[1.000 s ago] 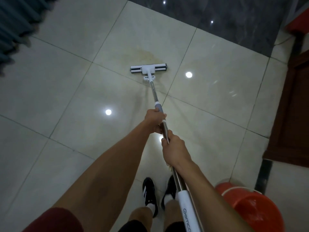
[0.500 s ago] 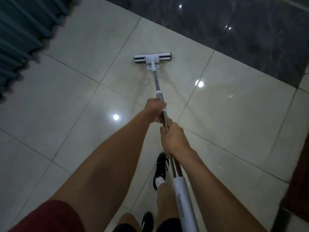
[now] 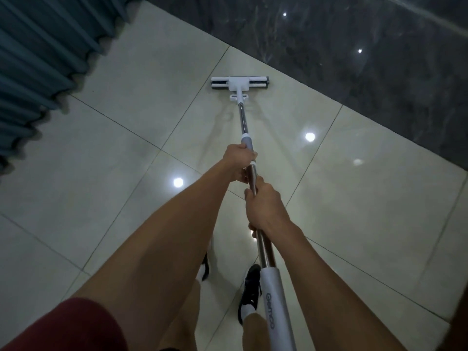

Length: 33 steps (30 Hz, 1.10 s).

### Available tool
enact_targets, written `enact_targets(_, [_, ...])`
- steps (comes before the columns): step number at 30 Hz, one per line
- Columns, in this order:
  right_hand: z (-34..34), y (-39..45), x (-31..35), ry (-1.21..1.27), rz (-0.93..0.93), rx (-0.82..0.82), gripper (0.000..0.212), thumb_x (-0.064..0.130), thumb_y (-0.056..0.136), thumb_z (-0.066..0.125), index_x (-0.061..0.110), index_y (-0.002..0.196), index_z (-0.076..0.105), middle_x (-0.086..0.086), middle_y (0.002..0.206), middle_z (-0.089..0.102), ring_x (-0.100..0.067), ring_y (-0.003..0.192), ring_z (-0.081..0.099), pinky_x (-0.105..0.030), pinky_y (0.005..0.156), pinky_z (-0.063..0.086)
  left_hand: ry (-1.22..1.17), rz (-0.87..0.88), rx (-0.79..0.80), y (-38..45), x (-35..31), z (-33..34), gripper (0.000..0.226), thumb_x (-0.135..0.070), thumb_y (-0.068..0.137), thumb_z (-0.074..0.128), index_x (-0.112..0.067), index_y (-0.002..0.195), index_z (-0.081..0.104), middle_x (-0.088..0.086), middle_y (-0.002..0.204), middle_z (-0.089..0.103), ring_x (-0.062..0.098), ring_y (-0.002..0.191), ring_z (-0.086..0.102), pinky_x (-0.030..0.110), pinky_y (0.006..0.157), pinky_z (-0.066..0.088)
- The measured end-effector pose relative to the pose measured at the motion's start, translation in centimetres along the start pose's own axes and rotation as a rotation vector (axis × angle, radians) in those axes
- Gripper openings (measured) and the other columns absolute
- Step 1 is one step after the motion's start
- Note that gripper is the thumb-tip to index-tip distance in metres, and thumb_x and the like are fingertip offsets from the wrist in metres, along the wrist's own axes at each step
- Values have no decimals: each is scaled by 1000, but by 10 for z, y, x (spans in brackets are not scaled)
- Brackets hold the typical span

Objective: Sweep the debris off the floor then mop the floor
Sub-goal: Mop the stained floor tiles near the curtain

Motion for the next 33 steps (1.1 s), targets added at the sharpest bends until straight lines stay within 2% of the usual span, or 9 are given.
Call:
enact_targets(7, [18, 9, 38, -38, 66, -62, 44, 27, 104, 43, 26, 148, 36, -6, 84, 62, -21, 57, 64, -34, 46, 57, -7, -25, 34, 25, -13, -33, 18, -15, 96, 68, -13, 110, 58, 14, 91, 65, 32, 73, 68, 44, 55, 59])
enact_targets(13, [31, -15, 57, -126, 95, -143, 41, 30, 101, 44, 25, 142, 42, -6, 89, 63, -25, 69, 67, -44, 58, 61, 35, -60, 84, 19, -13, -52, 22, -14, 91, 73, -5, 106, 59, 23, 96, 69, 37, 75, 72, 45, 53, 60])
enact_targets(18, [37, -43, 56, -189, 44, -153, 44, 25, 100, 43, 24, 143, 40, -8, 91, 63, -27, 71, 65, -41, 62, 61, 112, -66, 118, -6, -8, -58, 51, -19, 76, 89, 2, 111, 57, 24, 96, 70, 37, 75, 73, 48, 54, 62])
enact_targets(21, [40, -73, 47, -270, 43, -150, 47, 22, 100, 44, 24, 146, 38, -6, 92, 64, -22, 71, 60, -28, 54, 47, 81, -68, 126, -28, 15, -59, 48, -11, 79, 85, 5, 116, 58, 25, 94, 71, 34, 68, 74, 43, 52, 61])
enact_targets(24, [43, -114, 36, -341, 26, -153, 49, 19, 99, 45, 26, 147, 38, -3, 88, 61, -19, 66, 54, -23, 46, 32, -7, -76, 123, -59, 39, -61, 39, -5, 83, 78, 7, 115, 59, 21, 80, 69, 29, 53, 69, 42, 55, 61])
enact_targets(28, [51, -173, 21, -420, -27, -184, 67, 20, 98, 47, 35, 156, 18, -1, 82, 56, -13, 58, 46, -23, 47, 30, -166, -72, 166, -108, 77, -62, 33, 0, 85, 73, 10, 115, 63, 19, 84, 66, 28, 56, 68, 40, 57, 60])
enact_targets(30, [59, -200, 4, -333, -11, -171, 67, 23, 95, 51, 32, 155, 22, -1, 86, 56, -16, 64, 51, -25, 54, 37, -238, -58, 221, -131, 97, -64, 25, -1, 88, 69, 6, 111, 64, 17, 89, 67, 27, 62, 69, 39, 59, 59])
enact_targets(31, [61, -212, -5, -138, 56, -119, 64, 24, 92, 54, 27, 151, 29, -3, 89, 58, -18, 67, 56, -28, 56, 43, -286, -44, 248, -142, 106, -65, 21, -1, 90, 67, 4, 110, 63, 15, 92, 66, 26, 64, 69, 39, 59, 59])
enact_targets(33, [65, -231, -17, 363, 210, 56, 43, 18, 89, 55, 12, 131, 48, -10, 85, 64, -20, 56, 59, -30, 51, 47, -373, -6, 305, -161, 119, -67, 17, -4, 95, 61, 3, 111, 59, 13, 92, 65, 23, 65, 67, 37, 57, 59])
Point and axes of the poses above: each hand's wrist, its own y-axis towards the middle knuckle, its own z-axis out of the palm, x = y × z, the point moved 3 cm from there along y, towards the middle knuckle
